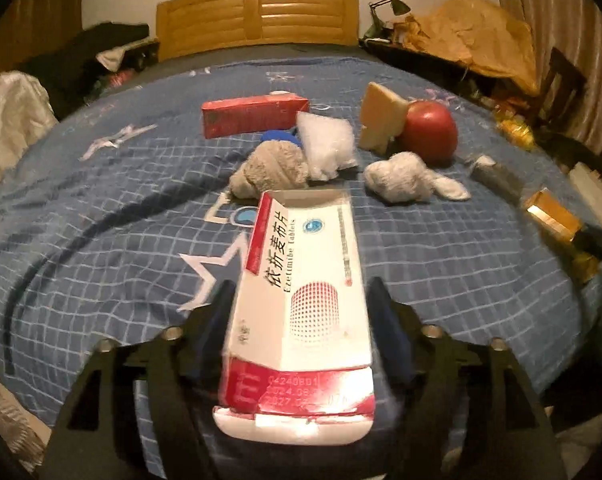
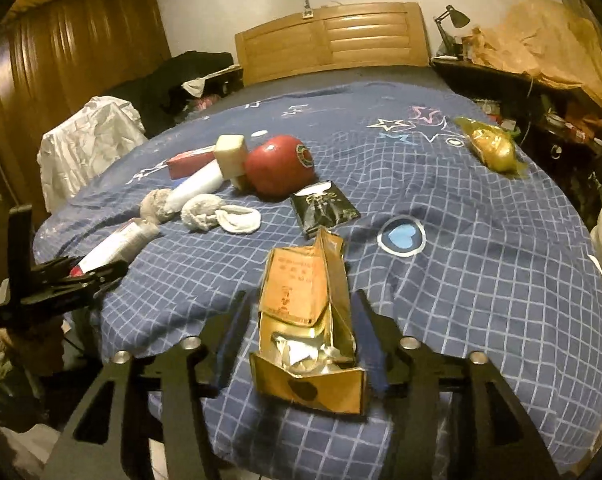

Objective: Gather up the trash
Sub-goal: 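Carry the medicine box and cardboard box in both grippers over the white bucket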

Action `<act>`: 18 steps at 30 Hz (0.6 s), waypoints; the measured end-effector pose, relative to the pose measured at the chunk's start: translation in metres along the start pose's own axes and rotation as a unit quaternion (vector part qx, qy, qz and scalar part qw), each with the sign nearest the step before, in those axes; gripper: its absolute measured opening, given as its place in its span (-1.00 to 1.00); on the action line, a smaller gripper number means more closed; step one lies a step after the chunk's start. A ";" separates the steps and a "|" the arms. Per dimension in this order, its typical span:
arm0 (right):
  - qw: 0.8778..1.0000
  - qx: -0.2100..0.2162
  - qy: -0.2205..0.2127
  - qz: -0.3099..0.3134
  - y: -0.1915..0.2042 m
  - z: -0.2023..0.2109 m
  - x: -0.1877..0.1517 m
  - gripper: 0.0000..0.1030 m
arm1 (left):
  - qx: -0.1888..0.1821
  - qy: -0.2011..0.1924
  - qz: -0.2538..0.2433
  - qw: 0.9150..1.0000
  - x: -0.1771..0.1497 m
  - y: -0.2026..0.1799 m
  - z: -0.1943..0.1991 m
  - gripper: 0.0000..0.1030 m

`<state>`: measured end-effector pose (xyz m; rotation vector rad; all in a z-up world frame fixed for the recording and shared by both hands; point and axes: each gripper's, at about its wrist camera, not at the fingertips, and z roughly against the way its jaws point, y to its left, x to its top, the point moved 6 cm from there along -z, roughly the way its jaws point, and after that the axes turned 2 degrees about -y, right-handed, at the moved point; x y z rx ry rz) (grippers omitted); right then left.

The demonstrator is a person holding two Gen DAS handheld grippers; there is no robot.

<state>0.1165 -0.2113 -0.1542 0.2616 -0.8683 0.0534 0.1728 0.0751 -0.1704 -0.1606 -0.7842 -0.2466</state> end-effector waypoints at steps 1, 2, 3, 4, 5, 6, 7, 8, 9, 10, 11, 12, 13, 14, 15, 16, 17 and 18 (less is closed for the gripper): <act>1.000 0.001 -0.003 0.003 0.003 0.004 0.001 0.31 | -0.008 -0.002 0.007 1.000 0.001 0.001 0.004 0.52; 1.000 0.004 -0.004 0.007 0.003 0.006 0.001 0.40 | -0.014 -0.005 0.012 1.000 0.003 0.003 0.007 0.55; 1.000 0.004 -0.004 0.012 0.003 0.006 0.000 0.42 | -0.018 -0.007 0.016 1.000 0.004 0.004 0.009 0.56; 1.000 0.004 -0.004 0.015 0.003 0.007 0.001 0.45 | -0.023 -0.009 0.020 1.000 0.004 0.003 0.013 0.58; 1.000 0.004 0.001 0.018 0.002 0.004 0.000 0.49 | -0.026 -0.009 0.024 0.999 0.006 0.004 0.013 0.59; 1.000 0.003 0.005 0.019 0.002 0.001 -0.001 0.50 | -0.029 -0.008 0.026 0.999 0.009 0.005 0.013 0.60; 1.000 0.004 0.009 0.020 0.002 -0.003 -0.002 0.50 | -0.031 -0.006 0.026 0.999 0.011 0.005 0.012 0.62; 1.000 0.008 0.015 0.022 0.001 -0.008 -0.002 0.50 | -0.030 0.000 0.022 0.999 0.013 0.004 0.009 0.62; 0.999 0.011 0.018 0.023 0.002 -0.012 -0.002 0.50 | -0.023 0.006 0.017 1.000 0.013 0.002 0.006 0.62; 0.999 0.015 0.021 0.025 0.002 -0.015 -0.002 0.50 | -0.015 0.013 0.011 1.000 0.013 0.002 0.001 0.62; 0.999 0.019 0.026 0.029 0.003 -0.020 -0.002 0.46 | -0.009 0.023 0.009 1.000 0.013 0.002 -0.004 0.62; 0.999 0.019 0.030 0.033 0.004 -0.023 -0.003 0.36 | -0.006 0.036 0.012 0.999 0.011 0.003 -0.010 0.61; 0.998 0.018 0.036 0.038 0.005 -0.026 -0.004 0.10 | -0.004 0.047 0.018 0.999 0.010 0.004 -0.015 0.46; 0.998 0.018 0.038 0.041 0.006 -0.029 -0.005 0.01 | 0.003 0.051 0.019 0.999 0.009 0.004 -0.017 0.35; 0.998 0.016 0.038 0.043 0.007 -0.030 -0.006 0.01 | 0.011 0.050 0.015 0.999 0.008 0.003 -0.017 0.28; 0.998 0.017 0.036 0.041 0.007 -0.031 -0.006 -0.01 | 0.009 0.047 0.012 0.999 0.008 0.002 -0.016 0.05; 0.999 0.018 0.034 0.038 0.007 -0.030 -0.006 -0.02 | 0.008 0.046 0.013 0.999 0.008 0.001 -0.015 -0.02; 0.999 0.018 0.034 0.035 0.007 -0.030 -0.006 -0.02 | 0.011 0.044 0.017 0.999 0.008 0.001 -0.014 -0.04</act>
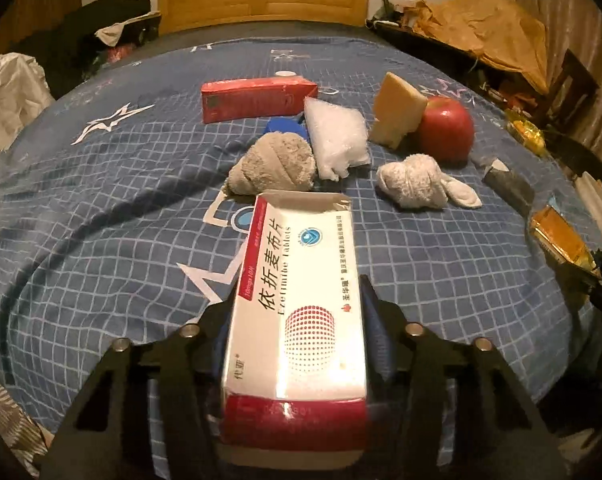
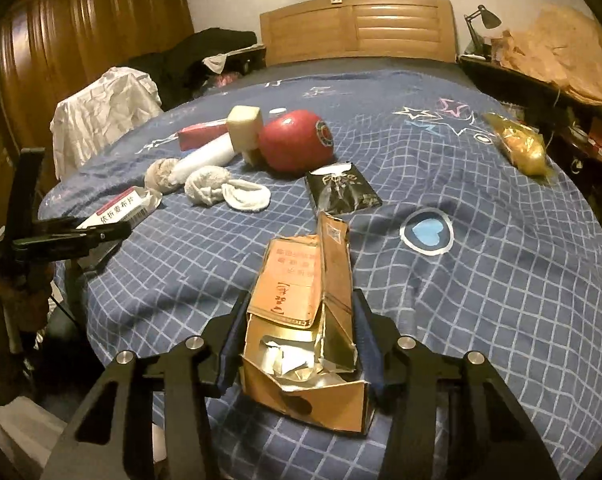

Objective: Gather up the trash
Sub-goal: 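Carry the medicine box and cardboard box in both grippers over the white bucket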

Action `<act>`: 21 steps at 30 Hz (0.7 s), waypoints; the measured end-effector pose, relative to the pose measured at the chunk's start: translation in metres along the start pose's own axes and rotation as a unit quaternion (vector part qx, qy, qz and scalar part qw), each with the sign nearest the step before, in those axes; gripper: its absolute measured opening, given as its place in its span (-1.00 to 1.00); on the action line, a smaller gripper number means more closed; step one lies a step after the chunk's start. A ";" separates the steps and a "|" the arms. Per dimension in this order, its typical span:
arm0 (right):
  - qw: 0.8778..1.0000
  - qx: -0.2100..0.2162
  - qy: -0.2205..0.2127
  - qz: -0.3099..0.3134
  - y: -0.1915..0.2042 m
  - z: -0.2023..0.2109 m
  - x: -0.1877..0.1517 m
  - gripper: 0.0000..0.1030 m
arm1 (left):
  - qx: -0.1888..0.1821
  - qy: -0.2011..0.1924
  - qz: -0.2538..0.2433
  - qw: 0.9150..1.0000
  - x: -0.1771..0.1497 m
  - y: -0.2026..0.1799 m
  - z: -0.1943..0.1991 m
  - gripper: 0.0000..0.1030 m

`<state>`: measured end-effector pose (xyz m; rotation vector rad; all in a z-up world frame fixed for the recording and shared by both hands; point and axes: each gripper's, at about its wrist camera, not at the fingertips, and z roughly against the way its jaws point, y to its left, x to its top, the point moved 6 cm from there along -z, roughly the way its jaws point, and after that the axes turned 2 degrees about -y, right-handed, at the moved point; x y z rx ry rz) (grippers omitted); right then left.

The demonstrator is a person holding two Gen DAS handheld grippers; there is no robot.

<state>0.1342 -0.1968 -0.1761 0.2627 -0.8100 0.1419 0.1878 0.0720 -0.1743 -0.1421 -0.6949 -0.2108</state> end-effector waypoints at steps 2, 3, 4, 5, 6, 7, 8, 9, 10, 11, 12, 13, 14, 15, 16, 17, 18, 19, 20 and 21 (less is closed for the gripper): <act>1.000 -0.001 -0.004 -0.005 0.001 0.002 0.000 -0.05 | 0.008 -0.002 0.009 1.000 0.000 0.001 0.002 -0.08; 1.000 -0.003 -0.006 -0.007 0.001 0.003 0.000 -0.05 | 0.013 -0.003 0.012 1.000 0.000 0.002 0.004 -0.09; 1.000 -0.003 -0.008 -0.010 0.000 0.004 0.000 -0.05 | 0.018 -0.005 0.017 1.000 0.000 0.001 0.007 -0.10; 1.000 -0.003 -0.013 -0.015 0.000 0.007 0.001 -0.06 | 0.019 -0.008 0.021 1.000 0.001 0.000 0.011 -0.10; 1.000 -0.002 -0.019 -0.021 0.000 0.010 0.003 -0.06 | 0.023 -0.013 0.022 0.999 0.003 0.000 0.015 -0.10; 0.999 -0.002 -0.024 -0.025 -0.001 0.013 0.004 -0.06 | 0.029 -0.021 0.020 0.999 0.005 -0.003 0.020 -0.10; 0.999 -0.001 -0.032 -0.029 -0.001 0.018 0.006 -0.06 | 0.036 -0.028 0.019 0.999 0.008 -0.006 0.025 -0.10; 0.999 -0.001 -0.038 -0.031 -0.001 0.023 0.009 -0.06 | 0.041 -0.036 0.017 0.998 0.011 -0.009 0.030 -0.10; 0.999 0.000 -0.043 -0.032 -0.001 0.027 0.011 -0.06 | 0.046 -0.044 0.016 0.998 0.015 -0.013 0.035 -0.10; 0.998 -0.001 -0.052 -0.032 0.001 0.033 0.014 -0.06 | 0.051 -0.051 0.014 0.997 0.019 -0.017 0.040 -0.10; 0.998 -0.002 -0.057 -0.030 0.002 0.037 0.015 -0.06 | 0.055 -0.057 0.012 0.997 0.023 -0.021 0.043 -0.10; 0.998 -0.001 -0.059 -0.029 0.003 0.040 0.016 -0.06 | 0.059 -0.065 0.009 0.996 0.027 -0.026 0.047 -0.10; 0.998 0.000 -0.062 -0.027 0.005 0.044 0.017 -0.06 | 0.063 -0.070 0.006 0.996 0.030 -0.032 0.050 -0.10; 0.997 -0.001 -0.066 -0.027 0.005 0.048 0.017 -0.06 | 0.069 -0.076 0.003 0.995 0.033 -0.036 0.052 -0.10; 0.997 0.000 -0.067 -0.026 0.006 0.051 0.017 -0.06 | 0.074 -0.080 0.000 0.994 0.035 -0.041 0.054 -0.10; 0.997 -0.001 -0.068 -0.026 0.006 0.054 0.016 -0.06 | 0.075 -0.083 -0.003 0.994 0.036 -0.046 0.055 -0.10; 0.997 -0.001 -0.070 -0.027 0.005 0.058 0.016 -0.06 | 0.075 -0.084 -0.005 0.994 0.037 -0.051 0.056 -0.10; 0.997 -0.002 -0.072 -0.028 0.005 0.061 0.015 -0.06 | 0.075 -0.083 -0.008 0.994 0.037 -0.056 0.057 -0.10; 0.997 -0.003 -0.075 -0.029 0.005 0.065 0.015 -0.06 | 0.074 -0.083 -0.011 0.994 0.037 -0.060 0.057 -0.10; 0.996 -0.005 -0.079 -0.030 0.003 0.070 0.015 -0.06 | 0.075 -0.082 -0.014 0.994 0.038 -0.065 0.057 -0.10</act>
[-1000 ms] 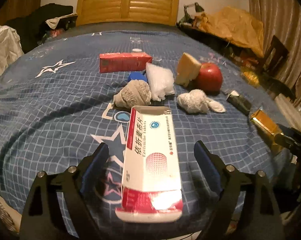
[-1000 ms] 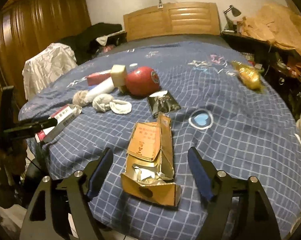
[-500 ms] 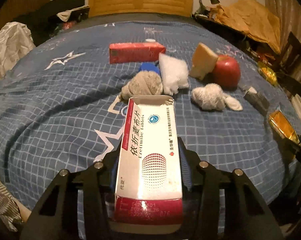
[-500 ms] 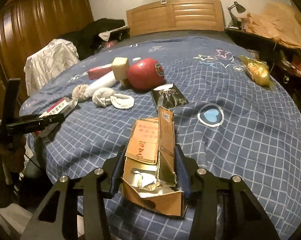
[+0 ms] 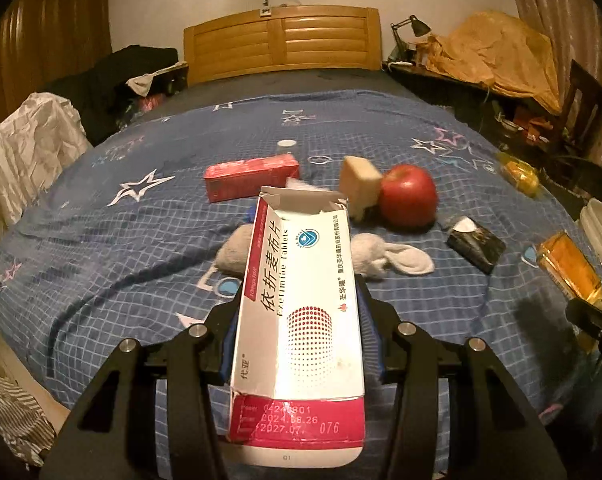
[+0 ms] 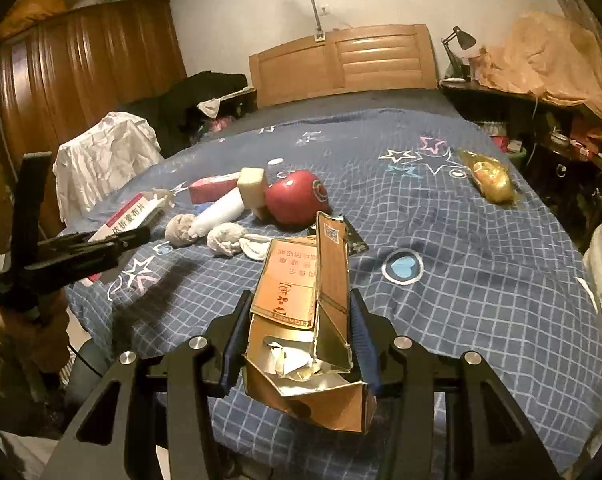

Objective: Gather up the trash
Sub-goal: 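Carry the medicine box and cardboard box in both grippers over the white bucket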

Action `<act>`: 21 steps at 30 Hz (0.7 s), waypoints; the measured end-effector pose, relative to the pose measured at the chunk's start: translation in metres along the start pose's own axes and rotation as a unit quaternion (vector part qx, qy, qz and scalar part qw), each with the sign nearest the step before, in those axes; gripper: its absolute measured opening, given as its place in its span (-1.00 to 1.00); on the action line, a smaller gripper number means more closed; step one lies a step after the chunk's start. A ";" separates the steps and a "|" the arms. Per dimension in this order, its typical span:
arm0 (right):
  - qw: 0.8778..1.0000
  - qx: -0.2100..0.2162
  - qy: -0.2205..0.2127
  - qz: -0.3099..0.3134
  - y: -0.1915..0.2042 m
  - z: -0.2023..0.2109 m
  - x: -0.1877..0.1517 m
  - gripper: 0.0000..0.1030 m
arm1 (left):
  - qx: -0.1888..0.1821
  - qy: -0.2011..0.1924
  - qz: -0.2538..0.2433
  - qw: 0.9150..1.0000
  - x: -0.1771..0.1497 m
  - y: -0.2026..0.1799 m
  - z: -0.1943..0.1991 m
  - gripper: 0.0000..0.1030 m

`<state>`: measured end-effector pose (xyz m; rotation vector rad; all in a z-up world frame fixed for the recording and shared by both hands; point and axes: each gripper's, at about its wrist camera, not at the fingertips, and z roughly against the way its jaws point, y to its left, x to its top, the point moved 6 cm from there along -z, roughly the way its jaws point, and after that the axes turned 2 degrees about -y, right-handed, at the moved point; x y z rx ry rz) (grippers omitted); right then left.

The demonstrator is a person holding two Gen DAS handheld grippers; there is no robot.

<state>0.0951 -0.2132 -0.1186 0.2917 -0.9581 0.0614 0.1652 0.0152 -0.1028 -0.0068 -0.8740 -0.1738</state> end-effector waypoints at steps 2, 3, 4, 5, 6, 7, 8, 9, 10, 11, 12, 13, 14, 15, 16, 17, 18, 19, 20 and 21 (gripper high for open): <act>1.000 -0.005 -0.009 -0.002 -0.004 0.010 0.004 -0.06 | -0.003 0.001 -0.007 1.000 0.002 -0.009 0.001 -0.10; 1.000 -0.009 -0.015 -0.003 -0.007 0.016 0.007 -0.06 | -0.003 -0.001 -0.012 1.000 0.005 -0.015 0.003 -0.10; 1.000 -0.012 -0.021 -0.005 -0.011 0.022 0.010 -0.06 | -0.004 -0.003 -0.016 1.000 0.007 -0.021 0.004 -0.10; 0.999 -0.018 -0.031 -0.008 -0.016 0.031 0.014 -0.06 | -0.006 -0.006 -0.020 1.000 0.010 -0.027 0.006 -0.10; 0.999 -0.022 -0.036 -0.010 -0.020 0.036 0.016 -0.06 | -0.008 -0.011 -0.025 1.000 0.014 -0.033 0.009 -0.10; 0.999 -0.027 -0.043 -0.011 -0.025 0.042 0.019 -0.06 | -0.010 -0.018 -0.030 0.999 0.019 -0.041 0.012 -0.10; 0.998 -0.036 -0.052 -0.014 -0.031 0.052 0.023 -0.06 | -0.013 -0.024 -0.034 0.999 0.023 -0.048 0.015 -0.10; 0.997 -0.040 -0.057 -0.015 -0.036 0.057 0.026 -0.06 | -0.016 -0.030 -0.038 0.999 0.028 -0.055 0.018 -0.10; 0.997 -0.044 -0.061 -0.017 -0.040 0.062 0.027 -0.06 | -0.019 -0.036 -0.042 0.998 0.033 -0.063 0.020 -0.10; 0.996 -0.052 -0.069 -0.018 -0.047 0.071 0.030 -0.06 | -0.022 -0.041 -0.047 0.998 0.038 -0.070 0.023 -0.10; 0.996 -0.056 -0.073 -0.020 -0.051 0.076 0.032 -0.06 | -0.025 -0.046 -0.051 0.997 0.042 -0.078 0.025 -0.10; 0.995 -0.063 -0.079 -0.023 -0.058 0.084 0.034 -0.06 | -0.029 -0.052 -0.055 0.997 0.048 -0.087 0.028 -0.10; 0.994 -0.067 -0.082 -0.025 -0.062 0.087 0.036 -0.06 | -0.033 -0.056 -0.059 0.996 0.052 -0.094 0.030 -0.10; 0.993 -0.073 -0.086 -0.027 -0.068 0.093 0.037 -0.06 | -0.036 -0.061 -0.063 0.995 0.056 -0.102 0.033 -0.10; 0.992 -0.078 -0.090 -0.029 -0.073 0.099 0.039 -0.06 | -0.040 -0.066 -0.067 0.995 0.060 -0.110 0.036 -0.10; 0.991 -0.087 -0.097 -0.032 -0.081 0.108 0.041 -0.06 | -0.044 -0.070 -0.071 0.994 0.064 -0.118 0.038 -0.10; 0.990 -0.091 -0.101 -0.033 -0.086 0.114 0.042 -0.06 | -0.049 -0.073 -0.076 0.993 0.068 -0.126 0.039 -0.10; 0.989 -0.096 -0.105 -0.035 -0.091 0.120 0.044 -0.06 | -0.053 -0.078 -0.081 0.992 0.071 -0.135 0.041 -0.10; 0.987 -0.105 -0.113 -0.038 -0.100 0.130 0.046 -0.05 | -0.057 -0.082 -0.086 0.991 0.075 -0.144 0.043 -0.10; 0.986 -0.112 -0.116 -0.039 -0.107 0.137 0.048 -0.05 | -0.061 -0.084 -0.090 0.990 0.077 -0.151 0.045 -0.10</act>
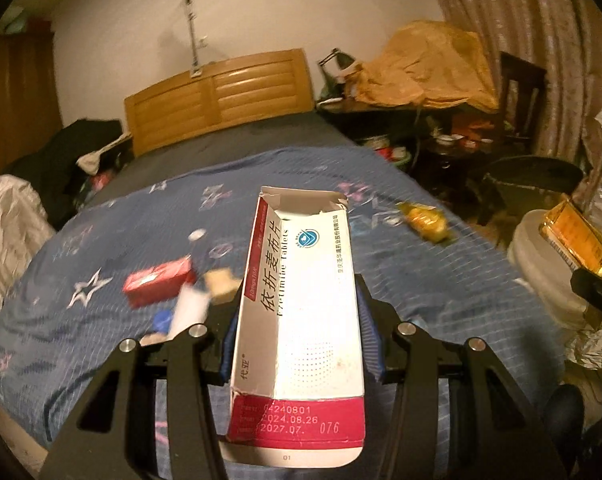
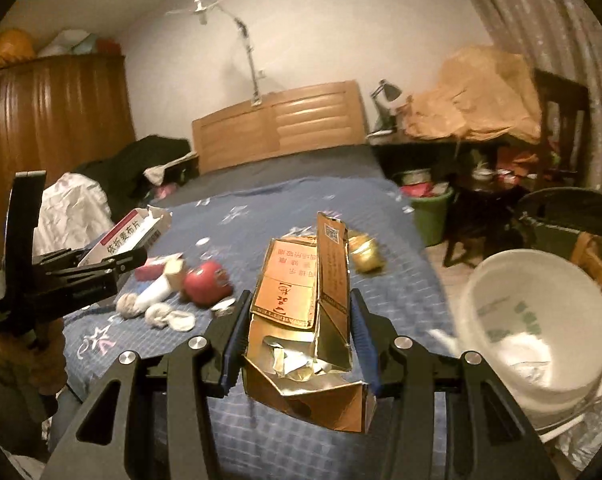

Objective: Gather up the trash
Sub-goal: 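Carry the medicine box and cardboard box in both grippers over the white bucket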

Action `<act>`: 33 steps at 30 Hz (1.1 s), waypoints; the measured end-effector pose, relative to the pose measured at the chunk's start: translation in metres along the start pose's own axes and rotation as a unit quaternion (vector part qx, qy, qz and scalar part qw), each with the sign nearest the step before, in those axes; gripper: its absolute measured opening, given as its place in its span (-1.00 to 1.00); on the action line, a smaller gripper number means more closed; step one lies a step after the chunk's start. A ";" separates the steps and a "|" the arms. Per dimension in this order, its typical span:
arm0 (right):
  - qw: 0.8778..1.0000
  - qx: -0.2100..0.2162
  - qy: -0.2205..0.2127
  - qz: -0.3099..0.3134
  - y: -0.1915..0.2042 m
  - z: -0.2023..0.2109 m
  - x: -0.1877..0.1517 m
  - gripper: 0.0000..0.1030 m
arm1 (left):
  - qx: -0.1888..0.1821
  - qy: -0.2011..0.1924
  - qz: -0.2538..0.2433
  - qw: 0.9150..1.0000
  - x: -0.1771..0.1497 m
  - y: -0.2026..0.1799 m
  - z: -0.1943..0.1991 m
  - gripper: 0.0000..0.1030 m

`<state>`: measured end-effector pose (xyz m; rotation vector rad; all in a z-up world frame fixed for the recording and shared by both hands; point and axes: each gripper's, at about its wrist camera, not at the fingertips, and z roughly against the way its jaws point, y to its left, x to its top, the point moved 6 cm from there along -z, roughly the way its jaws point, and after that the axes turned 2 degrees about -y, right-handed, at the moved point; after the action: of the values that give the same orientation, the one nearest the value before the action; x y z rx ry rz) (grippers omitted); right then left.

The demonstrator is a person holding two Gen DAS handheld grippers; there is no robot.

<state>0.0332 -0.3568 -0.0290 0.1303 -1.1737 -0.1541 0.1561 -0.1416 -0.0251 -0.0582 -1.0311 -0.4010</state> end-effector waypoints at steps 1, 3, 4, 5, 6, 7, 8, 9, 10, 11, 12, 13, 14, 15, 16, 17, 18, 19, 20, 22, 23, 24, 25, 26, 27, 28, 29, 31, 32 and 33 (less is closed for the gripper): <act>1.000 -0.008 -0.005 -0.001 -0.010 0.006 0.004 -0.05 | -0.006 -0.003 -0.004 1.000 0.005 -0.009 0.000 -0.10; 1.000 -0.023 -0.012 -0.005 -0.024 0.016 0.011 -0.05 | -0.016 -0.008 -0.012 1.000 0.014 -0.025 -0.002 -0.10; 0.999 -0.033 -0.016 -0.007 -0.035 0.023 0.015 -0.05 | -0.022 -0.011 -0.017 1.000 0.018 -0.034 -0.002 -0.10; 0.999 -0.040 -0.018 -0.009 -0.042 0.027 0.018 -0.05 | -0.027 -0.013 -0.021 0.999 0.022 -0.042 -0.003 -0.10; 0.998 -0.049 -0.021 -0.012 -0.052 0.033 0.020 -0.05 | -0.033 -0.016 -0.026 0.999 0.026 -0.050 -0.004 -0.10; 0.998 -0.057 -0.023 -0.016 -0.061 0.038 0.023 -0.05 | -0.038 -0.019 -0.030 0.999 0.031 -0.060 -0.005 -0.10; 0.997 -0.066 -0.026 -0.019 -0.073 0.043 0.026 -0.05 | -0.042 -0.021 -0.035 0.998 0.034 -0.068 -0.006 -0.10; 0.997 -0.075 -0.028 -0.022 -0.083 0.048 0.028 -0.05 | -0.048 -0.024 -0.038 0.998 0.039 -0.077 -0.007 -0.10; 0.996 -0.084 -0.029 -0.023 -0.092 0.053 0.030 -0.05 | -0.054 -0.026 -0.042 0.997 0.043 -0.087 -0.008 -0.10; 0.995 -0.096 -0.030 -0.027 -0.105 0.059 0.033 -0.05 | -0.060 -0.029 -0.044 0.997 0.047 -0.095 -0.009 -0.10; 0.994 -0.103 -0.030 -0.031 -0.116 0.064 0.034 -0.05 | -0.068 -0.033 -0.047 0.996 0.053 -0.106 -0.011 -0.10; 0.993 -0.108 -0.031 -0.035 -0.127 0.068 0.036 -0.05 | -0.075 -0.036 -0.050 0.995 0.056 -0.115 -0.012 -0.10; 0.992 -0.118 -0.031 -0.042 -0.141 0.074 0.038 -0.04 | -0.082 -0.039 -0.055 0.994 0.060 -0.125 -0.014 -0.10; 0.991 -0.123 -0.031 -0.046 -0.150 0.076 0.039 -0.04 | -0.088 -0.043 -0.060 0.993 0.064 -0.135 -0.015 -0.10; 0.990 -0.131 -0.031 -0.051 -0.164 0.082 0.040 -0.04 | -0.094 -0.046 -0.066 0.992 0.066 -0.146 -0.016 -0.10; 0.989 -0.137 -0.031 -0.055 -0.174 0.086 0.041 -0.04 | -0.101 -0.048 -0.072 0.991 0.069 -0.156 -0.018 -0.10; 0.988 -0.142 -0.030 -0.059 -0.182 0.088 0.042 -0.04 | -0.109 -0.049 -0.078 0.990 0.071 -0.167 -0.019 -0.10; 0.987 -0.145 -0.030 -0.062 -0.191 0.092 0.042 -0.04 | -0.117 -0.050 -0.083 0.988 0.072 -0.178 -0.022 -0.10; 0.986 -0.151 -0.028 -0.068 -0.204 0.096 0.043 -0.04 | -0.124 -0.050 -0.088 0.987 0.074 -0.189 -0.024 -0.10; 0.984 -0.159 -0.026 -0.074 -0.218 0.098 0.043 -0.04 | -0.139 -0.048 -0.098 0.984 0.077 -0.211 -0.030 -0.10; 0.983 -0.164 -0.024 -0.077 -0.227 0.100 0.043 -0.04 | -0.144 -0.049 -0.104 0.983 0.079 -0.221 -0.033 -0.10; 0.982 -0.167 -0.022 -0.080 -0.230 0.098 0.044 -0.04 | -0.149 -0.049 -0.110 0.981 0.080 -0.232 -0.036 -0.10; 0.982 -0.170 -0.020 -0.082 -0.237 0.098 0.044 -0.04 | -0.154 -0.050 -0.118 0.980 0.081 -0.243 -0.039 -0.10; 0.981 -0.172 -0.018 -0.085 -0.246 0.099 0.044 -0.04 | -0.160 -0.050 -0.125 0.978 0.083 -0.252 -0.042 -0.10; 0.981 -0.174 -0.015 -0.088 -0.253 0.099 0.045 -0.04 | -0.167 -0.048 -0.129 0.976 0.084 -0.261 -0.045 -0.10; 0.980 -0.175 -0.014 -0.090 -0.258 0.097 0.045 -0.04 | -0.175 -0.044 -0.133 0.975 0.084 -0.271 -0.048 -0.10; 0.980 -0.176 -0.011 -0.094 -0.266 0.097 0.045 -0.04 | -0.183 -0.039 -0.136 0.973 0.084 -0.280 -0.052 -0.10; 0.979 -0.179 -0.007 -0.097 -0.268 0.093 0.046 -0.04 | -0.196 -0.032 -0.142 0.970 0.083 -0.293 -0.056 -0.10; 0.978 -0.182 -0.006 -0.098 -0.273 0.094 0.045 -0.04 | -0.203 -0.029 -0.146 0.968 0.082 -0.300 -0.058 -0.10; 0.978 -0.184 -0.004 -0.099 -0.276 0.094 0.043 -0.04 | -0.209 -0.026 -0.153 0.966 0.082 -0.309 -0.061 -0.10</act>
<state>-0.0517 -0.6382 -0.0044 -0.0796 -1.1204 -0.5447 0.1344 -0.4661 -0.0309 -0.2914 -0.9953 -0.9001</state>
